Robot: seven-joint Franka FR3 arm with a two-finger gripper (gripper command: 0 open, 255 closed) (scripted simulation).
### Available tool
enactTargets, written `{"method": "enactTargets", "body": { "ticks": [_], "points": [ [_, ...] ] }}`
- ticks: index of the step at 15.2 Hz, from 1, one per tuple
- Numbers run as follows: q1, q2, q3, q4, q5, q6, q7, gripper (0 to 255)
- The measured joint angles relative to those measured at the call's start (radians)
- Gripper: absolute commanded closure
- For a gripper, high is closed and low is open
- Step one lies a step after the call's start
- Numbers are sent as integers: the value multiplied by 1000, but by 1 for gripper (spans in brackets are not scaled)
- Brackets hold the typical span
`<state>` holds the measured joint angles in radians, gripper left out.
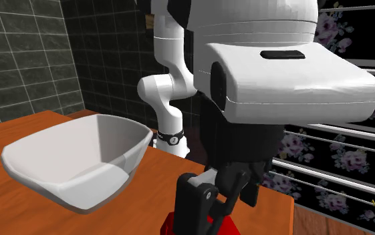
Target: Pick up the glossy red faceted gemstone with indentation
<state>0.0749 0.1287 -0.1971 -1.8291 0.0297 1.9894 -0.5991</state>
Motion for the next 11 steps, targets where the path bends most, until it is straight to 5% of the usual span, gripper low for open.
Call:
{"method": "enactTargets", "body": {
  "ticks": [6, 7, 11],
  "points": [
    [-1, 33, 2, -36, 8, 71, -10, 0],
    [-2, 36, 2, -39, 9, 76, -11, 255],
    [-1, 36, 2, -41, 9, 83, -11, 255]
  ]
}}
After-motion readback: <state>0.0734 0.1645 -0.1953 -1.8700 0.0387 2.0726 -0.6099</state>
